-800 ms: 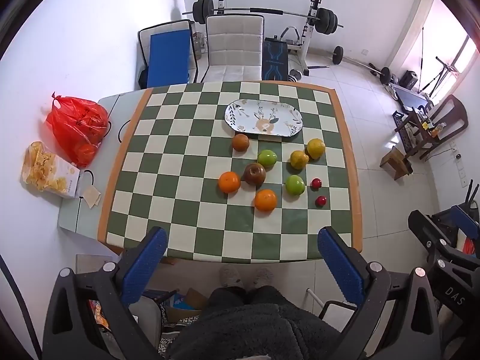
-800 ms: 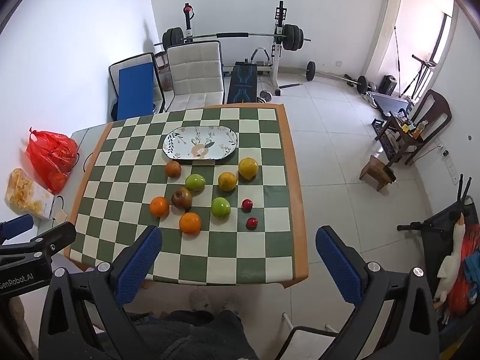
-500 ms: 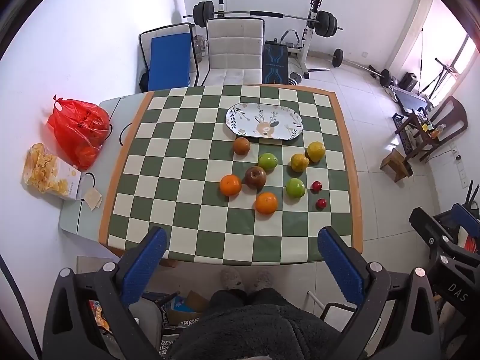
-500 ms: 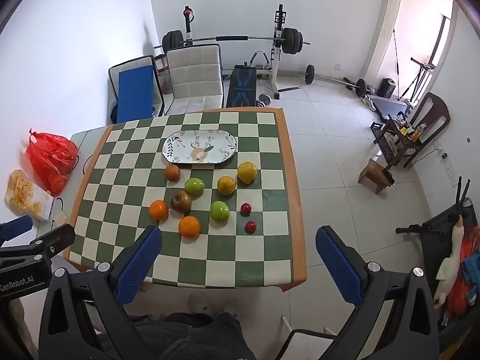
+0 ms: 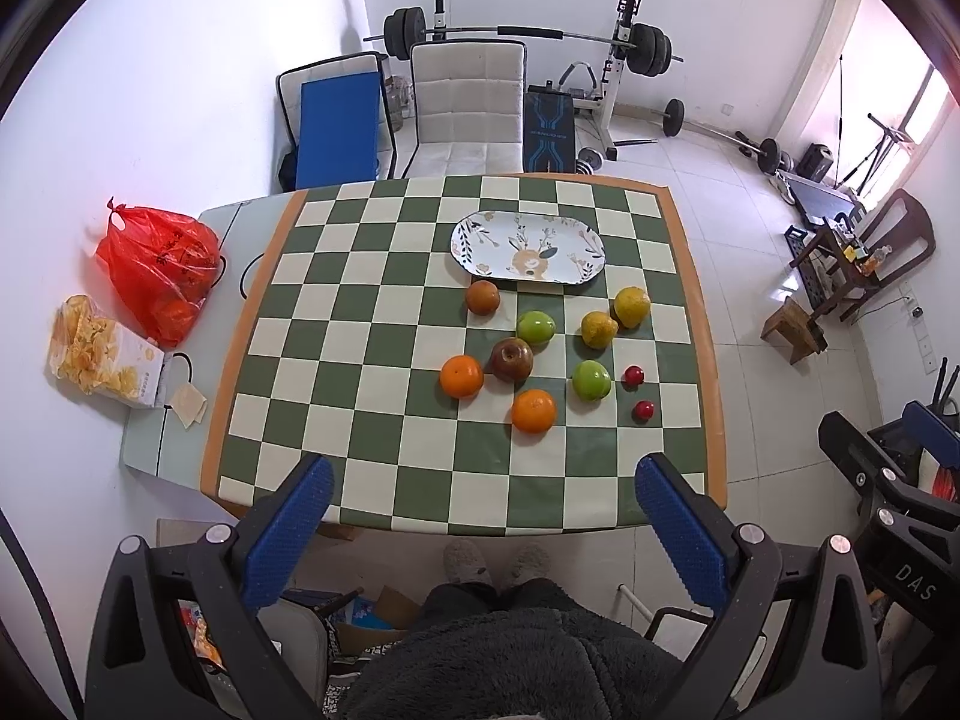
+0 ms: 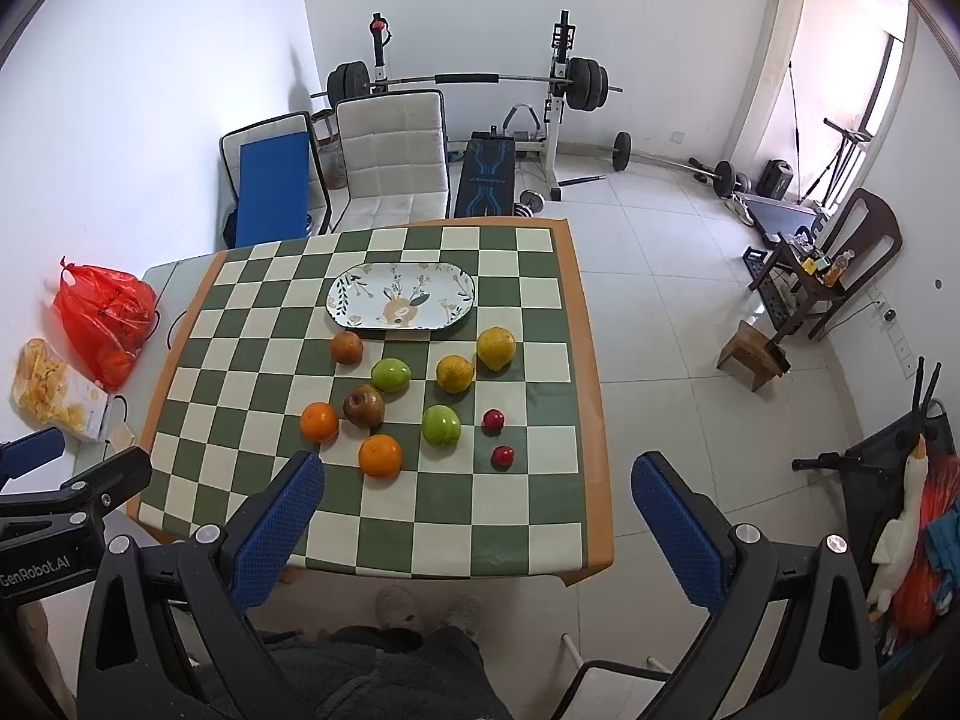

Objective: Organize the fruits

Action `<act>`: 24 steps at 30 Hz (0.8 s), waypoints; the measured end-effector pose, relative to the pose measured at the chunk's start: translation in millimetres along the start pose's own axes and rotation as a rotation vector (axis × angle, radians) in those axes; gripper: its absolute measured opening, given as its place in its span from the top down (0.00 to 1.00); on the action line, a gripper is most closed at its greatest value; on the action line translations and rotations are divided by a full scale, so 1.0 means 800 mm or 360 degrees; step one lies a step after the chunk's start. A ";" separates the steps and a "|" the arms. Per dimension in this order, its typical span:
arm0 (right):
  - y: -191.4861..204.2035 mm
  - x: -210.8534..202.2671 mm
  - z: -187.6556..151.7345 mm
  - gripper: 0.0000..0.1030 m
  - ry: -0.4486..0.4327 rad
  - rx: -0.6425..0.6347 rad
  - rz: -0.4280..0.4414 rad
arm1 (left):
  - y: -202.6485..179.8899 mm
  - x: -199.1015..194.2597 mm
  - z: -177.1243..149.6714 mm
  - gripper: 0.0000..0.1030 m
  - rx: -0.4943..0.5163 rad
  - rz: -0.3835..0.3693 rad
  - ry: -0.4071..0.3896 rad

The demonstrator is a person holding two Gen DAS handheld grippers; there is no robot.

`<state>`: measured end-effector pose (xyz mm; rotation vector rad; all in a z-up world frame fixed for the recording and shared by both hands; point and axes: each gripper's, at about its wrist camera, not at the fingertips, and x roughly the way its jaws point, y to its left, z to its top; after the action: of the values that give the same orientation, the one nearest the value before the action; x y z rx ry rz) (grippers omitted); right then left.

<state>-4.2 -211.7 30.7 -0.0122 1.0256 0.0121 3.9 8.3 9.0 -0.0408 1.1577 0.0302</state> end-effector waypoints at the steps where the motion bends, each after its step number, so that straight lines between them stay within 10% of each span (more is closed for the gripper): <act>1: 0.000 0.000 0.000 0.00 0.0000 -0.0001 -0.0001 | -0.001 0.000 0.000 0.00 0.0000 -0.0001 0.0001; 24: 0.000 -0.002 -0.002 0.00 -0.0010 0.0001 0.0008 | -0.004 -0.001 -0.001 0.00 0.0005 0.0006 -0.0012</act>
<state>-6.1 -211.4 31.0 -0.0090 1.0194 0.0167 3.1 5.3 9.3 -0.0358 1.1506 0.0319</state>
